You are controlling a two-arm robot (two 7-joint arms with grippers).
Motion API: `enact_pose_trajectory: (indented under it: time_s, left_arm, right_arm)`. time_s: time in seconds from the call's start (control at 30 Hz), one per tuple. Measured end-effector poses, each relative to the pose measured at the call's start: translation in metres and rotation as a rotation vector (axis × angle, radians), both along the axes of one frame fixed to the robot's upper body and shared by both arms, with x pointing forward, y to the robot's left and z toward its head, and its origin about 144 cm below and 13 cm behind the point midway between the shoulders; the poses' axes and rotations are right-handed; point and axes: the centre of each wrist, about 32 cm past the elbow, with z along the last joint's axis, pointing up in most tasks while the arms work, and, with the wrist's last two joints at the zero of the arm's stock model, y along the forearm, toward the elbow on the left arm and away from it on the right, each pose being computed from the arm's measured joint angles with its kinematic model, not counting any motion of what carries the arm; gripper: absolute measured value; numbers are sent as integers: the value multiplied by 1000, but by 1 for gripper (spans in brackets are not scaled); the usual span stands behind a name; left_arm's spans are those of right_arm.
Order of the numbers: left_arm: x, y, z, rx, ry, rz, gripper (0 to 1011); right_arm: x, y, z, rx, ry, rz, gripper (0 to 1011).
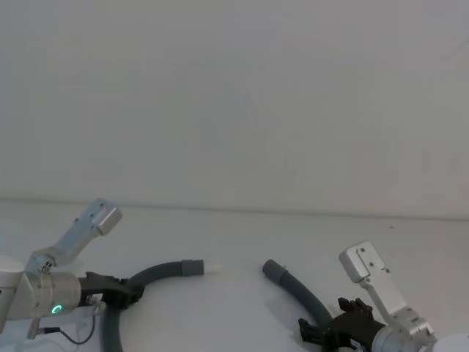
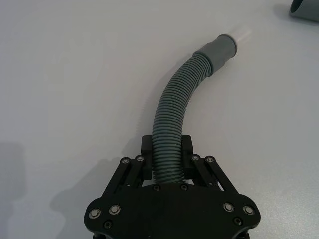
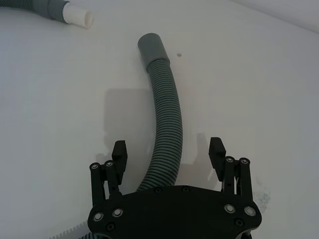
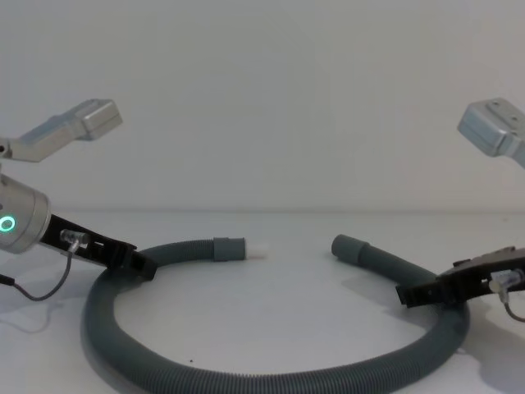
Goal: Use both hands to pick up one end of the pipe from the table, align the ends, and insert them.
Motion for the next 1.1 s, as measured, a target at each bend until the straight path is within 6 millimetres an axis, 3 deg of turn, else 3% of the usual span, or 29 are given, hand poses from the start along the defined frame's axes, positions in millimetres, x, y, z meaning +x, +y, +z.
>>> enact_pose_trajectory:
  time_s: [0.1, 0.47, 0.7, 0.83, 1.1]
  left_arm:
    - [0, 0, 0, 0, 0, 0, 301]
    - [0, 0, 0, 0, 0, 0, 300]
    - [0, 0, 0, 0, 0, 0, 301]
    - [0, 0, 0, 0, 0, 0, 301]
    - [0, 0, 0, 0, 0, 0, 300]
  right_arm:
    - [0, 0, 0, -1, 2, 1, 995]
    - [-1, 1, -1, -2, 10, 4, 714]
    - [-1, 1, -1, -2, 11, 4, 501]
    - [-2, 1, -1, -2, 11, 5, 328]
    - [-2, 1, -1, -1, 12, 5, 239]
